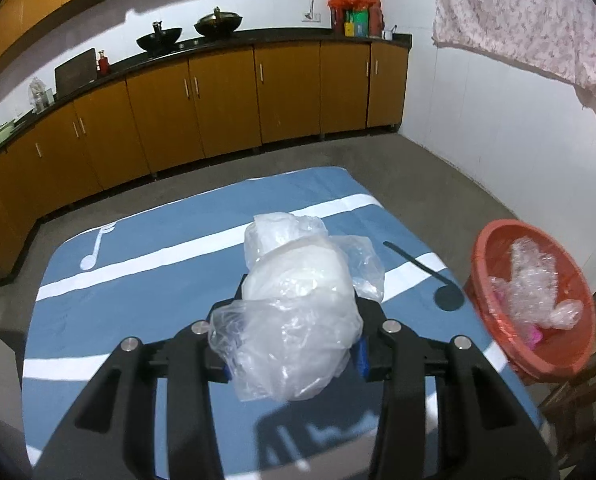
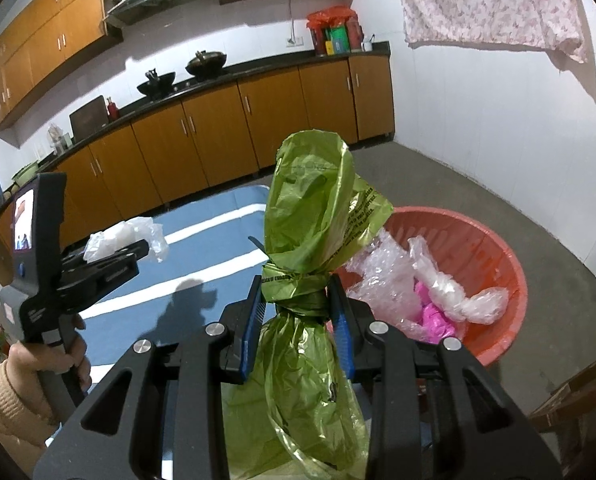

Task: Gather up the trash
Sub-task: 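Carry both bags over the orange basket and open both tools to drop them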

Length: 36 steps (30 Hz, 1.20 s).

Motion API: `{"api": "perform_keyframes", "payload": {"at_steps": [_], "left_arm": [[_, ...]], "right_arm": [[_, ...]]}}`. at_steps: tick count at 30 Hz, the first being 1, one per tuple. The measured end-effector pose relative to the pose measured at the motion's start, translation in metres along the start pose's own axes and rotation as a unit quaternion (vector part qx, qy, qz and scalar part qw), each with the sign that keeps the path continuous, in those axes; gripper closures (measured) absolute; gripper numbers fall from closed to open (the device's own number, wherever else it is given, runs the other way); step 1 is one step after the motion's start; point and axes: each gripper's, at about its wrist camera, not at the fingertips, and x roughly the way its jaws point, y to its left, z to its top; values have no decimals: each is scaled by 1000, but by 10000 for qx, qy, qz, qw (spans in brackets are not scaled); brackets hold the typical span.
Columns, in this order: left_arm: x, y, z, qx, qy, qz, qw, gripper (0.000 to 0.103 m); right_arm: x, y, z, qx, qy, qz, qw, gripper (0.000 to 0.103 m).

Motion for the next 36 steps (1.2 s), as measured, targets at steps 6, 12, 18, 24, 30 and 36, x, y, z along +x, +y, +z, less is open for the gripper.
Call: {"api": "perform_keyframes", "payload": {"at_steps": [6, 12, 18, 24, 30, 36], "left_arm": [[-35, -2, -2, -80, -104, 46, 9999, 61], [-57, -10, -4, -75, -155, -138, 9998, 61], [-75, -26, -11, 23, -219, -266, 9994, 61], [-85, -45, -16, 88, -201, -486, 9986, 61], [-92, -67, -19, 219, -222, -703, 9970, 61], [-93, -94, -21, 332, -217, -960, 9946, 61]], "right_arm": [[-19, -2, 1, 0, -125, -46, 9999, 70], [-30, -8, 3, -1, -181, -155, 9997, 70], [-36, -19, 8, 79, -203, -331, 9992, 70], [-37, -26, 9, 137, -220, -494, 9984, 70], [-31, -39, 10, 163, -151, -737, 9970, 70], [-27, -57, 11, 234, -104, -971, 9950, 70]]}}
